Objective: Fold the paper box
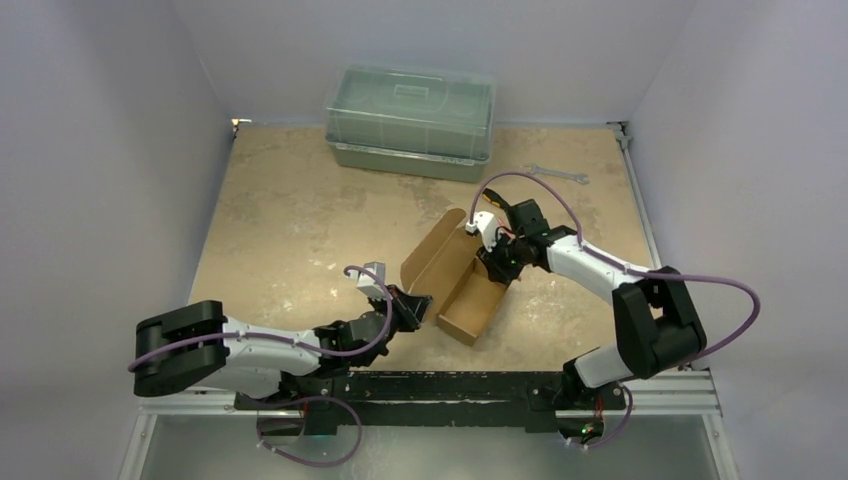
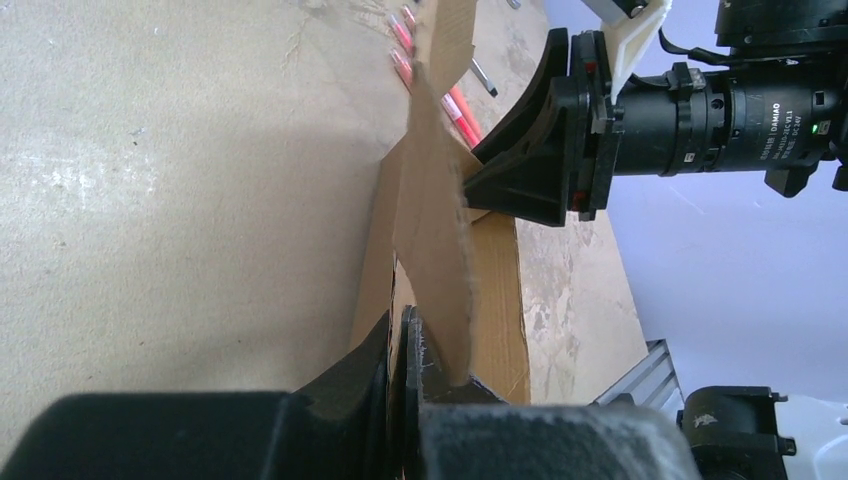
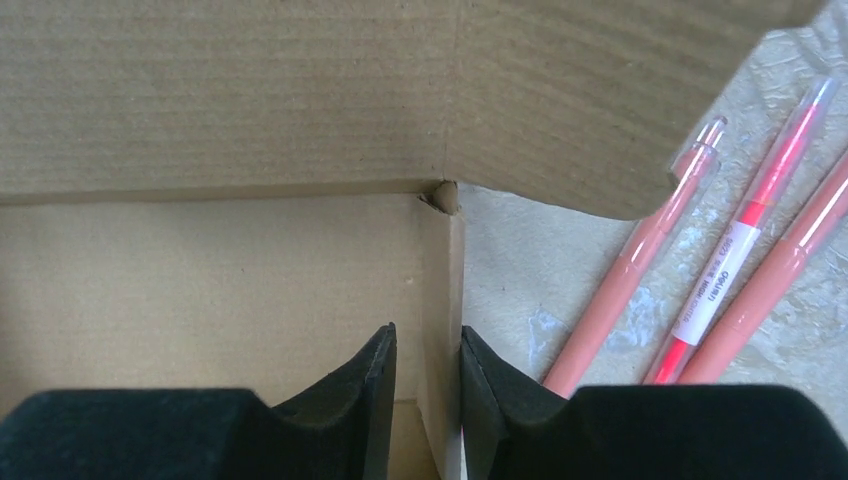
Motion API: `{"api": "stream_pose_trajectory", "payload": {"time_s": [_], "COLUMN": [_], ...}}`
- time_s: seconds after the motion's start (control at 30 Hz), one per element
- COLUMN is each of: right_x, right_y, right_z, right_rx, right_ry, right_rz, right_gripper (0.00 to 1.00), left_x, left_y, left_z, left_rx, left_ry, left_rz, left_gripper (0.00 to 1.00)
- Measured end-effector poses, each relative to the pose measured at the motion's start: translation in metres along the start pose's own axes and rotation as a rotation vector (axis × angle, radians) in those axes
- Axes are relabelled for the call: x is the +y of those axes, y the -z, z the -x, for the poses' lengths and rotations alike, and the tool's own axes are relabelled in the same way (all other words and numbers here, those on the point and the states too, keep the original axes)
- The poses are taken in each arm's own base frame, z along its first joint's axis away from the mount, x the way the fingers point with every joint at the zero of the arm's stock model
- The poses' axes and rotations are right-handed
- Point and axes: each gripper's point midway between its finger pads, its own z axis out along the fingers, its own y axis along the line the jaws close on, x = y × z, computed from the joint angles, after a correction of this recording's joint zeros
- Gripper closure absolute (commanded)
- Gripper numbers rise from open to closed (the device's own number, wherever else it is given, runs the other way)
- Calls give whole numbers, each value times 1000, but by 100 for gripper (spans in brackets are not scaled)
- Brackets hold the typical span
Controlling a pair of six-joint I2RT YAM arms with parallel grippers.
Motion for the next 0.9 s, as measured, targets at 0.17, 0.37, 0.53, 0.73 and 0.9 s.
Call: {"api": "stream_pose_trajectory", "payload": {"time_s": [0.17,0.37,0.53,0.73,0.9], "right_x": [-1,-7,-6,-6,-4], "right_y": [-6,-8,-8,-9,-10], "right_z": [-3,-4,-3,-2,-5], "right_rx": [25,43,44,41,50], "right_ry": [15,30,34,36,40], "right_rz": [-18,-71,-74,-72,-72], "right_gripper": [72,100,100,76,75], "left_x": [-1,-3,3,4,-1], "left_y": [-1,-1,0,1,2], "left_z": [-1,0,-2,0,3], "left_rx": [-4,-10,-7,-12,-24], "left_ry": [-14,-7,-30,-48,-41], "left_rz": [-9,-18,-8,-14,-31], "left_gripper": [100,100,100,100,100]}}
